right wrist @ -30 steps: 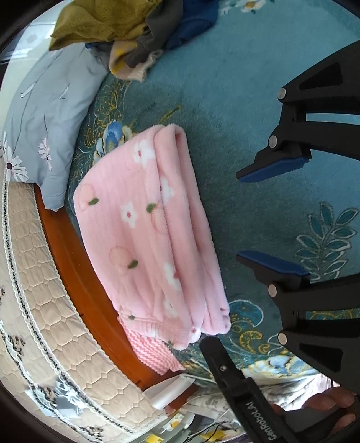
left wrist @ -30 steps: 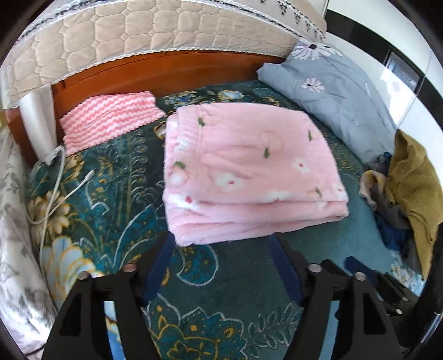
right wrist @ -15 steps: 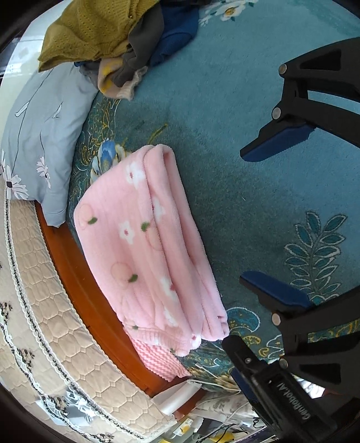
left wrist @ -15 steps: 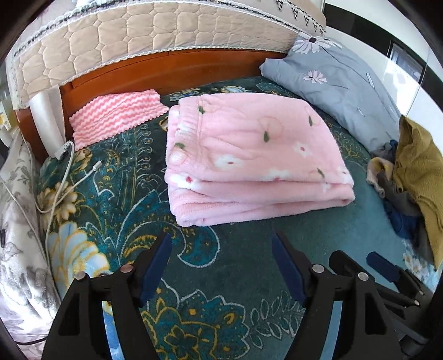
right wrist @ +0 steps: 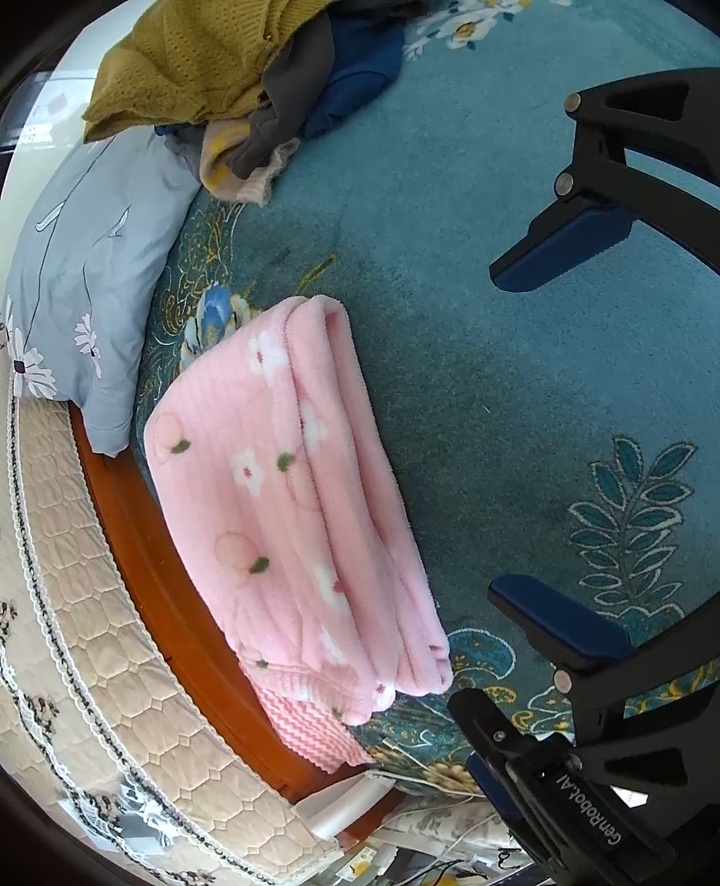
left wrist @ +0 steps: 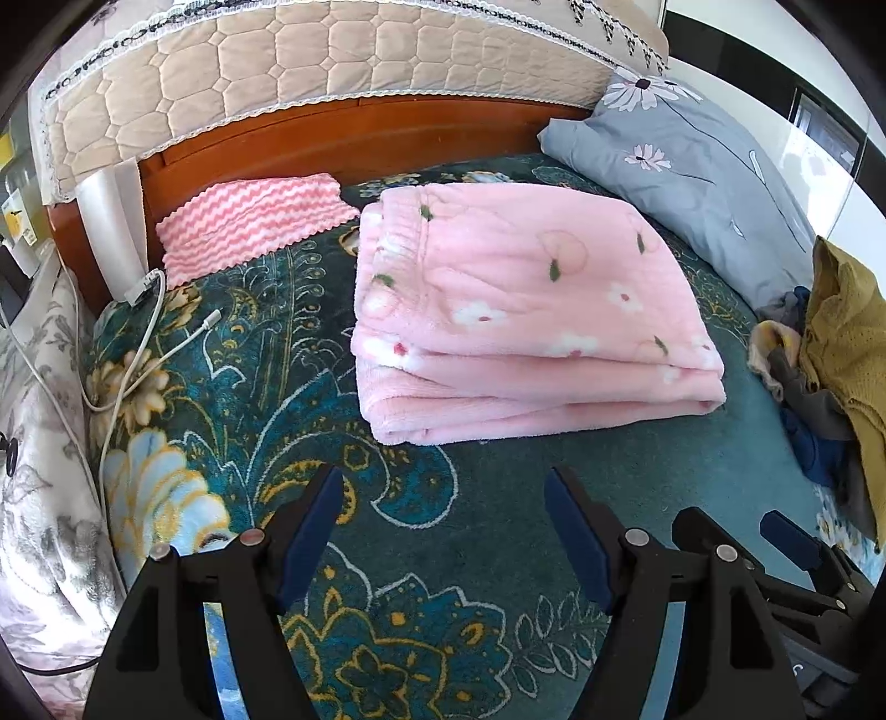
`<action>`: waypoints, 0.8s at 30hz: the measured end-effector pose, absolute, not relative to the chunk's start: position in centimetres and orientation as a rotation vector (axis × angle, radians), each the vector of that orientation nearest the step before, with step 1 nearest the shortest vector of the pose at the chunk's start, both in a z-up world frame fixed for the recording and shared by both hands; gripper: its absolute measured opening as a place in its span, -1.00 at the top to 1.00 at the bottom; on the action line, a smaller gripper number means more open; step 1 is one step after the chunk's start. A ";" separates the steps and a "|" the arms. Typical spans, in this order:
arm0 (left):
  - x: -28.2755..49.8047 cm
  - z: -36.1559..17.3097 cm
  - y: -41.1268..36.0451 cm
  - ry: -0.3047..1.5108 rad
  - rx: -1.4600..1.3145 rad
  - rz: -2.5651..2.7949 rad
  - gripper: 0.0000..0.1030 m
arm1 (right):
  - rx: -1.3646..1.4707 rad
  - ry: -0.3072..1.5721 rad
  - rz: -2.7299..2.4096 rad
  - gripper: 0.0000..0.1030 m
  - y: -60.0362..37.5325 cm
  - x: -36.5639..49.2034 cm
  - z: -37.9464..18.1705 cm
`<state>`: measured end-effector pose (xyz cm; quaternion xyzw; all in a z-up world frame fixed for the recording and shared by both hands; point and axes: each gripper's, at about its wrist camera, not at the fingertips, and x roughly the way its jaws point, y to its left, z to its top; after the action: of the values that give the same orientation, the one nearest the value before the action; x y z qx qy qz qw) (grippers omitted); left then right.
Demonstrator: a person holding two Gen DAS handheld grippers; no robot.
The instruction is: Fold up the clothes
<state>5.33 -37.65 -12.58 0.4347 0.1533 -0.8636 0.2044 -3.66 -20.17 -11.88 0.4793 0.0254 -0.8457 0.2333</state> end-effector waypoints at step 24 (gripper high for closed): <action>5.7 -13.5 -38.4 0.469 1.195 -2.384 -0.47 | 1.245 0.188 -2.322 -1.00 -21.1 -3.0 -11.6</action>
<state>5.75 -38.45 -13.49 0.4312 0.1690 -0.8597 0.2153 -3.04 -21.13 -11.64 0.4567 0.0689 -0.8518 0.2473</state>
